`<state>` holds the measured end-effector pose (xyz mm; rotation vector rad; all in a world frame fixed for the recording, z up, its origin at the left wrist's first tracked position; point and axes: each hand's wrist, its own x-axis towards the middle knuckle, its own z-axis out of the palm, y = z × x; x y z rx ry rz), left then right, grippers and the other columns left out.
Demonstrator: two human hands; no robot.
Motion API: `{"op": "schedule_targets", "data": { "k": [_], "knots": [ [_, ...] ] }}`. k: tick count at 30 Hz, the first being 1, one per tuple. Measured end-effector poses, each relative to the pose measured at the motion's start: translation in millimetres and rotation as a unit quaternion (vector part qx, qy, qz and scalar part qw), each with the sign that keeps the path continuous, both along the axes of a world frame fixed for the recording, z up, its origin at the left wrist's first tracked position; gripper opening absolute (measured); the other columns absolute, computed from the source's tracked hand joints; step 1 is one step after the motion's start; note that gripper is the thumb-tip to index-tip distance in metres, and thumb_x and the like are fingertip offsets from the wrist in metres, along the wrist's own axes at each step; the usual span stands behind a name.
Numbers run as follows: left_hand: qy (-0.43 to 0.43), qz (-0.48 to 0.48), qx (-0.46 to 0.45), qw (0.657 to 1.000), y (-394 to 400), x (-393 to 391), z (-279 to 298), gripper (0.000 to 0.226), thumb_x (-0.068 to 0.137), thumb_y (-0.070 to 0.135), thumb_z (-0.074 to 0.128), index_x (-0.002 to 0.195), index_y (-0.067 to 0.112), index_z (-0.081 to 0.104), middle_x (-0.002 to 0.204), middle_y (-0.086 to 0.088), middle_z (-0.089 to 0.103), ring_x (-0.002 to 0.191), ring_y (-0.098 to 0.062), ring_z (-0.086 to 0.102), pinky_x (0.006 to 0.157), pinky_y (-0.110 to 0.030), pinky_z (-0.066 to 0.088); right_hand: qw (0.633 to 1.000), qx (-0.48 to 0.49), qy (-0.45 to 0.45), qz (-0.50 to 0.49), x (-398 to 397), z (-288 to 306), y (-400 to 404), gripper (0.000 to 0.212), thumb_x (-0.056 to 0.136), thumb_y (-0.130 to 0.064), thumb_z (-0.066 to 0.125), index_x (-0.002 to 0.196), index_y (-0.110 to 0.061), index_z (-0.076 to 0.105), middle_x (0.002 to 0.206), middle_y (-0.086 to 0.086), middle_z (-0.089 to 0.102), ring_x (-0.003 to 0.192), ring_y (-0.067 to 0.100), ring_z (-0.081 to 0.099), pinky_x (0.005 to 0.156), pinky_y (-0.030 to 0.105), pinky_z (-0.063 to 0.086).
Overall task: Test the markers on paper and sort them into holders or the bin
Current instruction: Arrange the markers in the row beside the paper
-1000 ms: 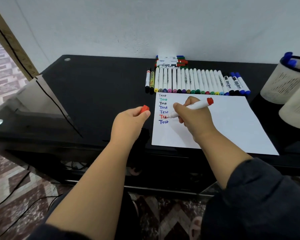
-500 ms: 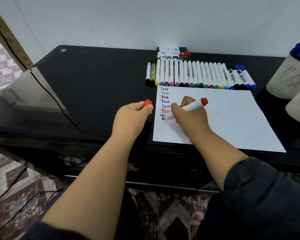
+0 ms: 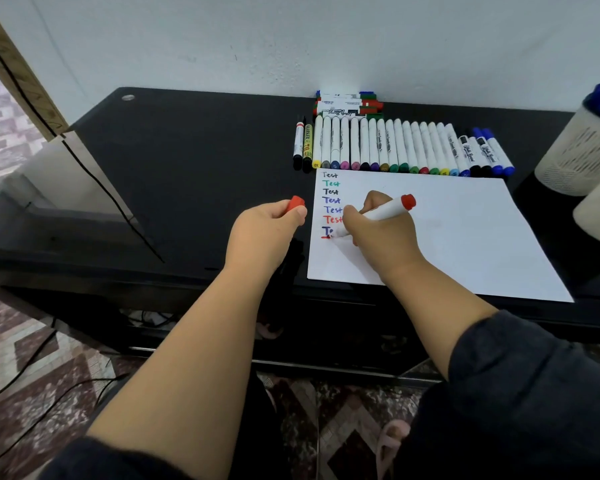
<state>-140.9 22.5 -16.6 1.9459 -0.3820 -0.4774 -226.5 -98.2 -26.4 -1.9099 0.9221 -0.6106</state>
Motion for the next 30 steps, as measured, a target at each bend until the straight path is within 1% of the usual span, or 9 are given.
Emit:
{"op": "schedule_targets", "data": {
  "k": [3, 8, 10, 13, 16, 20, 23, 27, 30],
  "knots": [
    [0.0, -0.001, -0.003, 1.0, -0.6, -0.5, -0.3, 0.018, 0.091, 0.037, 0.057, 0.102, 0.028, 0.069, 0.089, 0.01, 0.068, 0.075, -0.004, 0.057, 0.061, -0.017, 0.044, 1.0, 0.009, 0.003, 0.018, -0.8, 0.3, 1.0, 0.034, 0.085, -0.016, 0.056, 0.063, -0.014, 0.03, 0.069, 0.013, 0.042, 0.064, 0.02, 0.042, 0.054, 0.028, 0.029],
    [-0.006, 0.0, 0.008, 1.0, 0.0, -0.1, 0.5, 0.022, 0.092, 0.038, 0.056, 0.105, 0.027, 0.069, 0.086, 0.011, 0.066, 0.072, -0.003, 0.055, 0.056, -0.017, 0.038, 1.0, 0.018, -0.013, 0.005, -2.9, 0.3, -1.7, 0.031, 0.083, -0.014, 0.055, 0.064, -0.013, 0.032, 0.067, 0.012, 0.04, 0.06, 0.018, 0.038, 0.051, 0.025, 0.029],
    [-0.009, -0.001, 0.012, 1.0, 0.2, -0.5, 0.6, 0.023, 0.092, 0.038, 0.056, 0.107, 0.026, 0.069, 0.087, 0.011, 0.065, 0.073, -0.002, 0.056, 0.055, -0.017, 0.036, 1.0, 0.006, -0.016, 0.005, -3.1, 0.5, -1.4, 0.034, 0.083, -0.011, 0.055, 0.061, -0.014, 0.028, 0.061, 0.006, 0.034, 0.054, 0.014, 0.033, 0.043, 0.016, 0.025],
    [-0.006, -0.002, 0.012, 1.0, -0.2, -0.8, 0.9, 0.025, 0.091, 0.038, 0.056, 0.109, 0.026, 0.068, 0.089, 0.012, 0.065, 0.078, -0.003, 0.057, 0.056, -0.017, 0.036, 1.0, -0.001, -0.021, -0.006, -2.8, 1.1, -1.2, 0.036, 0.084, -0.009, 0.054, 0.06, -0.014, 0.027, 0.057, 0.0, 0.029, 0.045, 0.007, 0.033, 0.038, 0.012, 0.025],
    [-0.003, -0.003, 0.009, 1.0, 0.1, -1.1, 1.1, 0.025, 0.091, 0.038, 0.056, 0.111, 0.026, 0.068, 0.09, 0.011, 0.066, 0.079, -0.005, 0.059, 0.056, -0.017, 0.037, 1.0, 0.003, -0.019, 0.001, -3.4, 0.1, -1.1, 0.037, 0.083, -0.01, 0.055, 0.059, -0.014, 0.027, 0.057, 0.002, 0.033, 0.042, 0.004, 0.036, 0.038, 0.012, 0.025],
    [-0.008, -0.004, 0.011, 1.0, 0.9, -1.5, 2.0, 0.025, 0.092, 0.038, 0.056, 0.111, 0.026, 0.067, 0.09, 0.012, 0.066, 0.079, -0.005, 0.058, 0.055, -0.017, 0.037, 0.999, 0.01, -0.03, -0.012, -4.3, 0.2, -1.1, 0.039, 0.083, -0.007, 0.055, 0.059, -0.015, 0.025, 0.057, -0.001, 0.027, 0.043, 0.006, 0.031, 0.038, 0.013, 0.024],
    [0.0, 0.001, 0.012, 1.0, 0.2, -1.0, 2.0, 0.023, 0.091, 0.038, 0.056, 0.109, 0.027, 0.068, 0.089, 0.013, 0.065, 0.077, -0.005, 0.058, 0.055, -0.017, 0.037, 0.999, 0.009, -0.037, -0.023, -4.5, 1.3, -0.5, 0.039, 0.083, -0.007, 0.055, 0.06, -0.015, 0.025, 0.058, -0.001, 0.026, 0.049, 0.009, 0.028, 0.038, 0.013, 0.023],
    [0.001, -0.003, 0.01, 1.0, 0.6, -0.9, 0.9, 0.022, 0.091, 0.038, 0.057, 0.108, 0.028, 0.068, 0.089, 0.014, 0.065, 0.078, -0.004, 0.058, 0.056, -0.017, 0.037, 0.999, 0.019, -0.043, -0.015, -5.8, 1.9, 0.8, 0.039, 0.083, -0.004, 0.052, 0.059, -0.015, 0.023, 0.047, -0.006, 0.03, 0.041, 0.005, 0.035, 0.037, 0.013, 0.023],
    [0.0, -0.006, 0.002, 1.0, 1.9, -0.1, 0.8, 0.021, 0.091, 0.037, 0.057, 0.107, 0.028, 0.068, 0.09, 0.012, 0.067, 0.08, -0.005, 0.059, 0.057, -0.017, 0.038, 0.999, 0.017, -0.039, -0.02, -6.4, 2.2, 0.8, 0.039, 0.082, -0.004, 0.052, 0.058, -0.015, 0.024, 0.054, -0.002, 0.028, 0.041, 0.006, 0.032, 0.038, 0.013, 0.022]
  ]
}}
